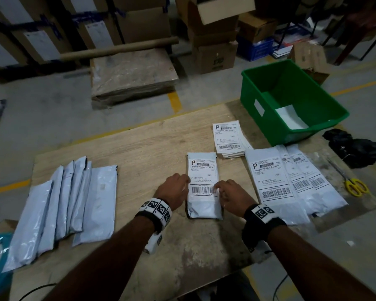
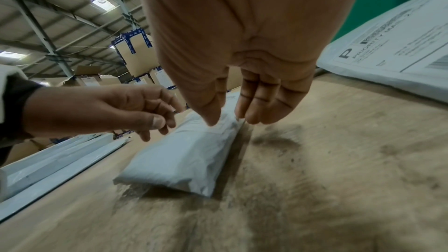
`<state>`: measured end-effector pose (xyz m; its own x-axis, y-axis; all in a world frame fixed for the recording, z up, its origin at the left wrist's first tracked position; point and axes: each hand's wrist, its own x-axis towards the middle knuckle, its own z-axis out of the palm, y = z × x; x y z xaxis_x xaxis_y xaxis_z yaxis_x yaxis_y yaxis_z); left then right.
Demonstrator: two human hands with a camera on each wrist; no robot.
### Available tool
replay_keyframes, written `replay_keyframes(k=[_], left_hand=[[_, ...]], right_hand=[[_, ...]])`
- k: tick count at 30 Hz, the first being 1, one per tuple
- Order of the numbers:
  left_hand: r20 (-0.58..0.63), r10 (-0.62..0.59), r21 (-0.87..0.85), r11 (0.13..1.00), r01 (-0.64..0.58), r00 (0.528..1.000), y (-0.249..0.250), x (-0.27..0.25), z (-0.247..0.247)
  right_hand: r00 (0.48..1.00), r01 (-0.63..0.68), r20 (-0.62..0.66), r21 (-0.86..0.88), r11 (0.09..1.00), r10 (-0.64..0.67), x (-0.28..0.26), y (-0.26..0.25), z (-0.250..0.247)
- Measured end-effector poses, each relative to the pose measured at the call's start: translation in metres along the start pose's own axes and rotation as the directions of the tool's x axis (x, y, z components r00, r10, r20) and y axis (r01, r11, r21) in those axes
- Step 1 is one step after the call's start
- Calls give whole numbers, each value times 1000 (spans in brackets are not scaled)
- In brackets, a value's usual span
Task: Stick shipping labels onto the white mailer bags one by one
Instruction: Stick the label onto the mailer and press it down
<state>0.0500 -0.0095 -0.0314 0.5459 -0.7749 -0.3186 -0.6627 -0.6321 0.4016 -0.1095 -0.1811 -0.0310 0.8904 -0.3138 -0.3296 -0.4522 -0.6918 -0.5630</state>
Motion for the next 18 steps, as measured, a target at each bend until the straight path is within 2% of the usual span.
replay_keyframes(k=[4, 6, 9, 11, 14, 18], left_hand=[[52, -17, 104, 994, 11, 999, 7, 4, 4], [43, -40, 112, 993, 35, 998, 9, 7, 5], [-8, 19, 163, 986, -18, 1000, 16, 12, 2], [8, 67, 256, 964, -67, 998, 19, 17, 0], [80, 59, 336, 938, -83, 995, 18, 26, -2], [98, 39, 316, 946, -68, 994, 16, 38, -3]], right_hand=[[999, 7, 43, -5, 1000, -6, 2, 3, 9], [1000, -10, -20, -3, 1000, 10, 5, 3, 10], [993, 16, -119, -87, 996, -26, 13, -2, 8], [996, 51, -65, -169, 984, -63, 17, -7, 8], [997, 78, 27, -284, 956, -73, 23, -11, 8], [998, 60, 14, -248, 967, -58, 31, -8, 2]])
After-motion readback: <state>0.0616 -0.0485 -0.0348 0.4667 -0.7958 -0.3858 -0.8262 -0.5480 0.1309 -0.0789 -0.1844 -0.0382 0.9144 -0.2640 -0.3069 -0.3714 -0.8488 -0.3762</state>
